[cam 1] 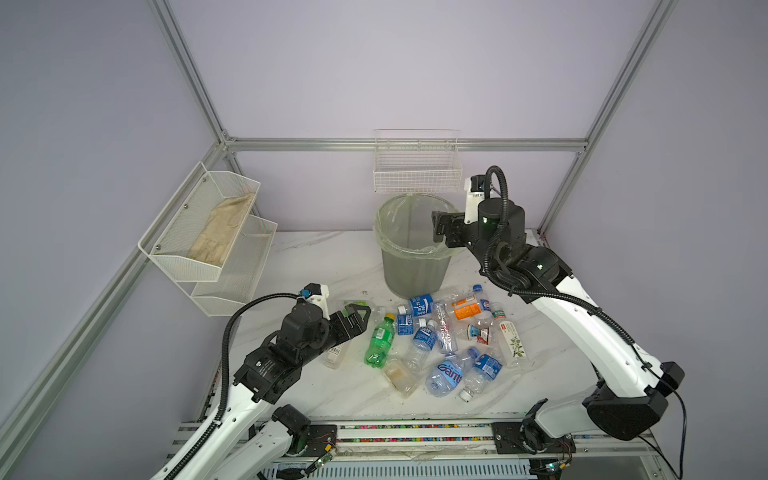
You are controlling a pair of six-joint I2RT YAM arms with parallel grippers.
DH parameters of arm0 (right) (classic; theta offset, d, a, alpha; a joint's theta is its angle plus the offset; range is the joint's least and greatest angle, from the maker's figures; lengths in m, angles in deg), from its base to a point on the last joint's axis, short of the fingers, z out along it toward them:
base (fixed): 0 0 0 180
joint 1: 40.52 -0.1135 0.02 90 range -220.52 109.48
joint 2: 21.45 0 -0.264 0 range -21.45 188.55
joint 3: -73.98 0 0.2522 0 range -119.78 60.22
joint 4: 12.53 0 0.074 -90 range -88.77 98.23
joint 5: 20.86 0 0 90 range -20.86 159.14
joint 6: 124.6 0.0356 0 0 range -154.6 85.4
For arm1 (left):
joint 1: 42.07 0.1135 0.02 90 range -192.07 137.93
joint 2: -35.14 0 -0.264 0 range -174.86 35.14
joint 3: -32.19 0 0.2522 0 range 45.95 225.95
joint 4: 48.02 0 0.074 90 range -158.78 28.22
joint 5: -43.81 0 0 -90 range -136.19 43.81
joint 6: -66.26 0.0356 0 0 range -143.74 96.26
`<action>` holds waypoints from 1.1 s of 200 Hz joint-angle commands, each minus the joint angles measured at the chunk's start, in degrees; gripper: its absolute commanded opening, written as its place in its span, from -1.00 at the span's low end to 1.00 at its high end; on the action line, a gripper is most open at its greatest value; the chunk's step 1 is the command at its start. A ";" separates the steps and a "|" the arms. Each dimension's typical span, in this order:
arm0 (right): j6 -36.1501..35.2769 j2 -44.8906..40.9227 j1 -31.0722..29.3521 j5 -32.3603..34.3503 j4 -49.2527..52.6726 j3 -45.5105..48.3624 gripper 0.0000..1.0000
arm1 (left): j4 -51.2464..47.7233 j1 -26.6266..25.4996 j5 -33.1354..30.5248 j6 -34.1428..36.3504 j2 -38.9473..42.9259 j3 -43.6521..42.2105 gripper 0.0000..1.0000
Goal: Throw the plastic bottles in the bin
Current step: 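Move the right gripper toward the pile while the left gripper nears the green bottle, then reach the left gripper into the pile and close it on a clear blue-capped bottle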
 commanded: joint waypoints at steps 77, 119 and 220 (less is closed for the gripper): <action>12.92 -16.12 -0.13 2.68 -1.00 17.45 0.95 | 1.42 -14.30 -7.74 6.55 -13.74 10.31 1.00; 16.06 -18.21 -0.15 3.19 2.94 21.41 0.95 | 2.17 -16.70 -7.42 7.50 -19.10 12.23 1.00; 22.95 -20.85 1.32 4.46 7.48 28.83 0.95 | 2.61 -22.27 -5.07 10.66 -32.80 19.43 1.00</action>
